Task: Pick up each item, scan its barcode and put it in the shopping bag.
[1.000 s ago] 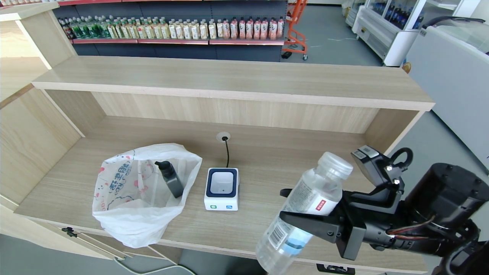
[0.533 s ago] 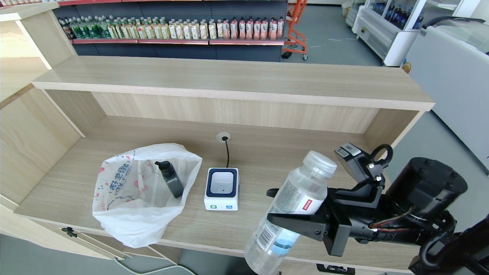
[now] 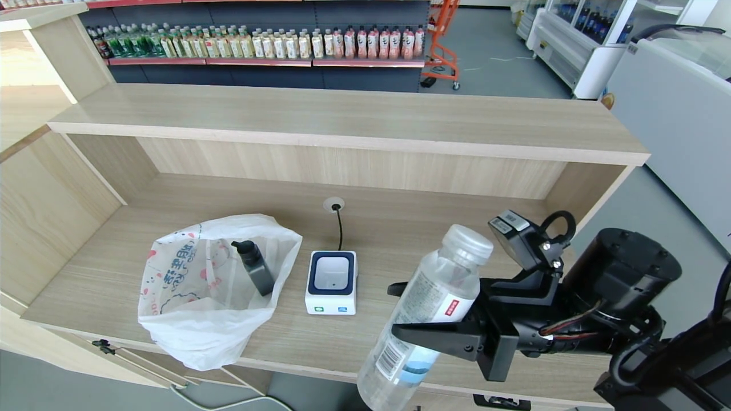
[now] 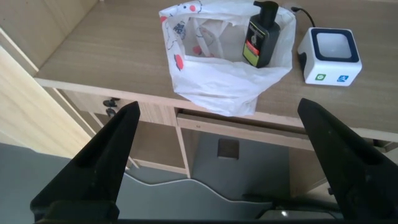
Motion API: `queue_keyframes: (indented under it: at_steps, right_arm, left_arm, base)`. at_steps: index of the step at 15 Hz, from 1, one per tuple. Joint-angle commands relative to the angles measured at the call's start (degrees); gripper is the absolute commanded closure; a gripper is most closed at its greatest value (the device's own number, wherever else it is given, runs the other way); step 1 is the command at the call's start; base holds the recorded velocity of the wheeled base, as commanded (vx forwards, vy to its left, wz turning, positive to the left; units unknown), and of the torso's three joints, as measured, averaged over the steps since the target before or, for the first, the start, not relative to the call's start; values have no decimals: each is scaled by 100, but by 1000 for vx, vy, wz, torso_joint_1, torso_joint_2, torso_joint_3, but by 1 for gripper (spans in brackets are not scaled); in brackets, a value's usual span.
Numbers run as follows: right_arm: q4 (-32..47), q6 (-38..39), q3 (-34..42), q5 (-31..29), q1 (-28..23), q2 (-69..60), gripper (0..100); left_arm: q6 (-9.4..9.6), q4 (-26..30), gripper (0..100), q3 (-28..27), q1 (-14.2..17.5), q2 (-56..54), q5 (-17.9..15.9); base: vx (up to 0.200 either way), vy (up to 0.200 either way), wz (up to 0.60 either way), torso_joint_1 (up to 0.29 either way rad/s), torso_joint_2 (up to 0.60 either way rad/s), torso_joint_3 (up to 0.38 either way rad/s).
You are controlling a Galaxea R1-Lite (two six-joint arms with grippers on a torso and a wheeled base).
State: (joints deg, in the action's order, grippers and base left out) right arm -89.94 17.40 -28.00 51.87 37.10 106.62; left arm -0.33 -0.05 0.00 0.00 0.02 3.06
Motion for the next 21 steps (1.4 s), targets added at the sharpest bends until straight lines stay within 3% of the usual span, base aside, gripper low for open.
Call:
queue_keyframes:
  at_steps: [1,12,21]
  right_arm:
    - [-6,1,-74,7,-9,52,100]
    - [-6,-131,-381,508,-1,324,100]
    - [-6,-307,-487,508,-1,623,100]
  left_arm:
    - [-2,-4,0,0,0,-2,2]
    - [-2,-4,0,0,0,-2,2]
    - [-2,-4,0,0,0,-2,2]
  base:
    - [0,0,0,0,0,0]
    - [0,0,0,0,0,0]
    - [0,0,0,0,0,0]
